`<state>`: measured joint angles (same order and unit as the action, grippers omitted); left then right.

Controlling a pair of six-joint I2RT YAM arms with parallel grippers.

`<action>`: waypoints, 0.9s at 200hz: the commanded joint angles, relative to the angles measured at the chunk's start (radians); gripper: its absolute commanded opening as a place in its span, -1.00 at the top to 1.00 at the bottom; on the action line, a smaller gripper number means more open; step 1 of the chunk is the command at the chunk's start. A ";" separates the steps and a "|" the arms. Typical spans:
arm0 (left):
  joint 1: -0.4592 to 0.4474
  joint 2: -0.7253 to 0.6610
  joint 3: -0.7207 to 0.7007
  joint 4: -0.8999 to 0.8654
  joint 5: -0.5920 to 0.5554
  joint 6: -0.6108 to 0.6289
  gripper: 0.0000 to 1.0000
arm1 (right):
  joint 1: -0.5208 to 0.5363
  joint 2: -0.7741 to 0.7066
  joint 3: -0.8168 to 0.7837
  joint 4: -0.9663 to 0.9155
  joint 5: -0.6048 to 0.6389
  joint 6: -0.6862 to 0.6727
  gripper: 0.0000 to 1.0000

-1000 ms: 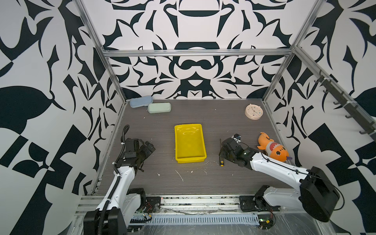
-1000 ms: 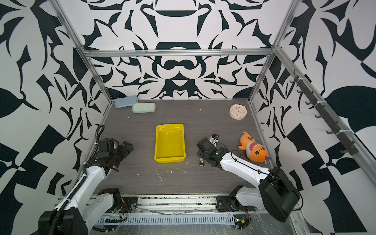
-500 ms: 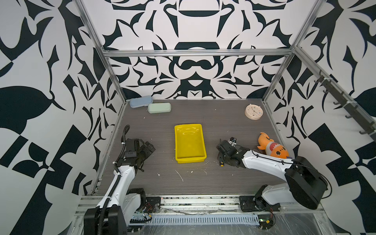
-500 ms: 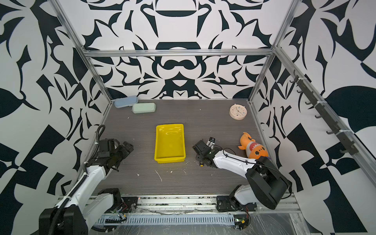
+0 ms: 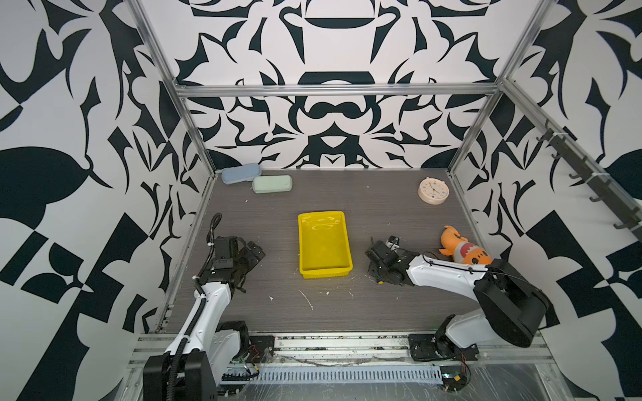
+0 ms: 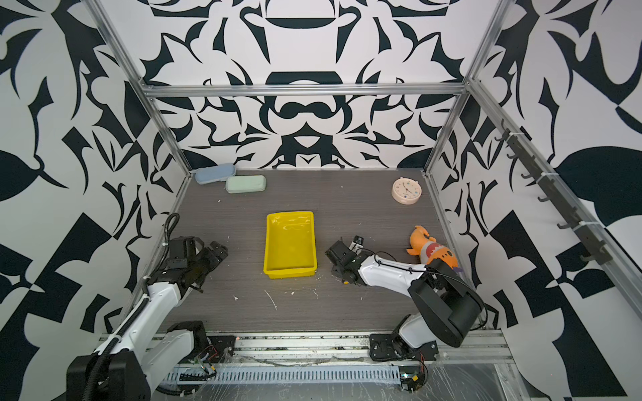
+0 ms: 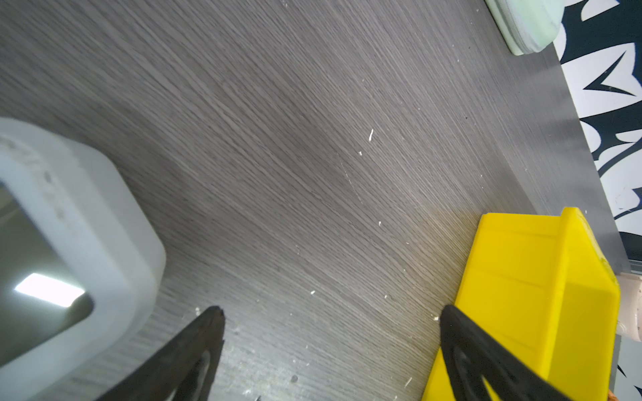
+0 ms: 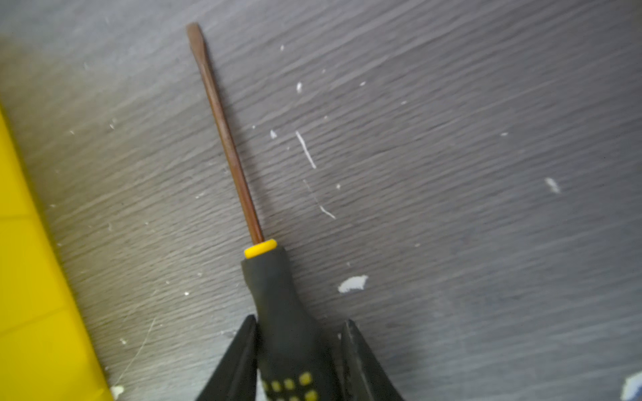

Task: Put the screwdriver in the bin
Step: Pick up the screwdriver from the center of the table.

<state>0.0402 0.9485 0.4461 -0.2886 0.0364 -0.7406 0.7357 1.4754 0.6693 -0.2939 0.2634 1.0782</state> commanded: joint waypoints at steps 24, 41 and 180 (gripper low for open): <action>0.003 -0.006 -0.010 0.002 -0.014 -0.014 -0.98 | 0.013 0.024 0.042 -0.039 -0.005 -0.003 0.57; 0.002 -0.005 -0.010 0.004 -0.013 -0.014 -0.99 | 0.011 0.009 0.048 -0.055 0.017 -0.013 0.59; 0.003 -0.022 -0.015 -0.001 -0.015 -0.019 -0.98 | 0.080 0.100 0.537 -0.180 0.176 -0.186 0.72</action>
<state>0.0402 0.9417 0.4461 -0.2886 0.0319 -0.7418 0.7727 1.4876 1.0904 -0.4961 0.4259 0.9092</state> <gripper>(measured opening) 0.993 0.247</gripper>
